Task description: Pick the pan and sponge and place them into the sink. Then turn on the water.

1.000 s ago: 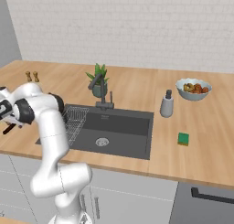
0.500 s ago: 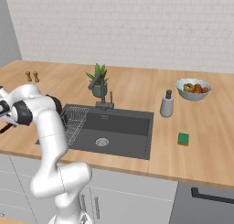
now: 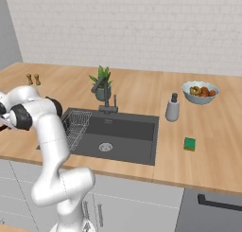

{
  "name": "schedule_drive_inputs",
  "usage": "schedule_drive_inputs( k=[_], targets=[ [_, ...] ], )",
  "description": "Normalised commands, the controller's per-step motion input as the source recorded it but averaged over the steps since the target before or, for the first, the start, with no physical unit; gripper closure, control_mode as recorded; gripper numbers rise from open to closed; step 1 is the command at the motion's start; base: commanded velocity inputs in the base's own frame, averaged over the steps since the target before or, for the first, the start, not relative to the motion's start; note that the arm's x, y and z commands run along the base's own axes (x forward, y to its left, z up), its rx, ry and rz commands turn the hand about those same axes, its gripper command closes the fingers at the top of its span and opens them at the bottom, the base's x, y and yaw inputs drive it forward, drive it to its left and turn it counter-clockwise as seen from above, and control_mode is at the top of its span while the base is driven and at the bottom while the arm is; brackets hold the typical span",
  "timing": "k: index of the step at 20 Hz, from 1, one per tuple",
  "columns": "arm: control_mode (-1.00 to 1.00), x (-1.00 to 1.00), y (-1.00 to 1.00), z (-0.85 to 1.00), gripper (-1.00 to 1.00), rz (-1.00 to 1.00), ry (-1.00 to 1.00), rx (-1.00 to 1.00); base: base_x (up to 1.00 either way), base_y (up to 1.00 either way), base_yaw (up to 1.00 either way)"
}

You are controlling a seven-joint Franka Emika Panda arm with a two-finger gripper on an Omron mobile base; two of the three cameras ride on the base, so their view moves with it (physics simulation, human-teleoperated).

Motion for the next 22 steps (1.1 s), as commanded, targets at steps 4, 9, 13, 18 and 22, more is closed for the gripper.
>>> schedule_drive_inputs(
  k=[4, 9, 13, 18, 22],
  targets=[
    [-1.00, -0.29, -0.24, 0.76, 1.00, -0.05, -0.15, 0.12, 0.00, 0.00, 0.00],
    [-1.00, -0.60, -0.70, 0.54, 1.00, 0.01, -0.27, 0.17, 0.00, 0.00, 0.00],
    [-1.00, -0.64, -0.76, 0.58, 1.00, 0.10, -0.27, 0.19, 0.00, 0.00, 0.00],
    [-1.00, -0.65, -0.61, 0.71, 1.00, 0.22, -0.19, 0.19, 0.00, 0.00, 0.00],
    [-1.00, -0.63, -0.49, 0.86, 1.00, 0.23, -0.07, 0.19, 0.00, 0.00, 0.00]
  ],
)
